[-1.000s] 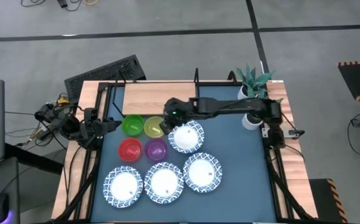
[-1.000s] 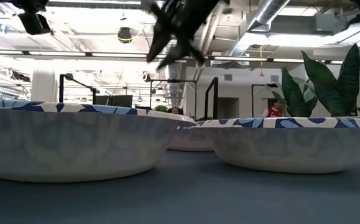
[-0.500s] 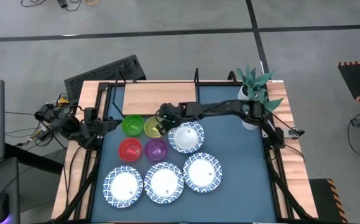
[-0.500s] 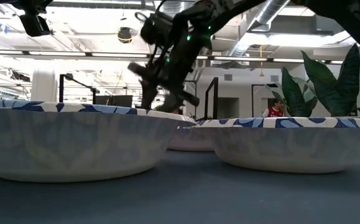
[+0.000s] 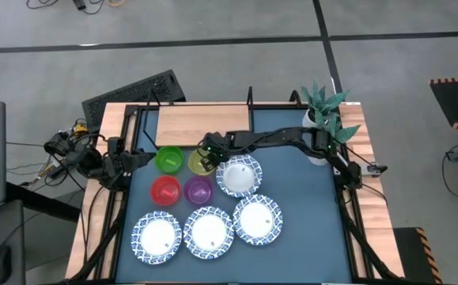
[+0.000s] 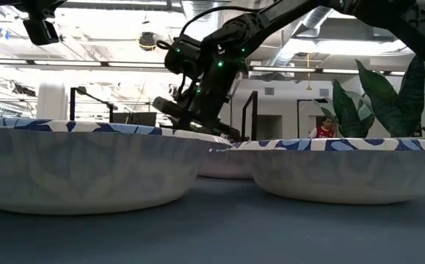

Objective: Place and stack bowls onto a shelf
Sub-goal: Put the yellow bowl on the shelf

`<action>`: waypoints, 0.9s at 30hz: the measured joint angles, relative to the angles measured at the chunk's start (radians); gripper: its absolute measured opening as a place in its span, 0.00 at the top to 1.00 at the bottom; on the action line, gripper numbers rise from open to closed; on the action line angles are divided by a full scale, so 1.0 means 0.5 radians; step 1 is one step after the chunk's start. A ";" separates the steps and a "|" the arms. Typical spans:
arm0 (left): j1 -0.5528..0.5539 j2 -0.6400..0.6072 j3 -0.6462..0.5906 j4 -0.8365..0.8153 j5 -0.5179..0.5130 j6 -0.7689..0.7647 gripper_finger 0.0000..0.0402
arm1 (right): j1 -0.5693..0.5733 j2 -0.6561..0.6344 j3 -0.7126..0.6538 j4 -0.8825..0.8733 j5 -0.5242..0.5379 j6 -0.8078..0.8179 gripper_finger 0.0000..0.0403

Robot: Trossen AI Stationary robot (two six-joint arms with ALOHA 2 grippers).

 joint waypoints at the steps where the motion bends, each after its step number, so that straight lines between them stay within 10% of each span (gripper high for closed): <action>1: 0.000 0.000 0.000 -0.003 -0.006 0.000 0.56 | -0.001 0.000 0.002 0.003 -0.005 0.001 0.57; 9: 0.000 0.000 0.000 -0.030 -0.058 -0.002 0.56 | -0.007 -0.003 0.002 0.008 -0.006 0.001 0.94; 27: 0.000 0.000 0.000 -0.045 -0.060 0.014 0.56 | -0.147 -0.006 0.820 -0.560 -0.017 -0.293 0.94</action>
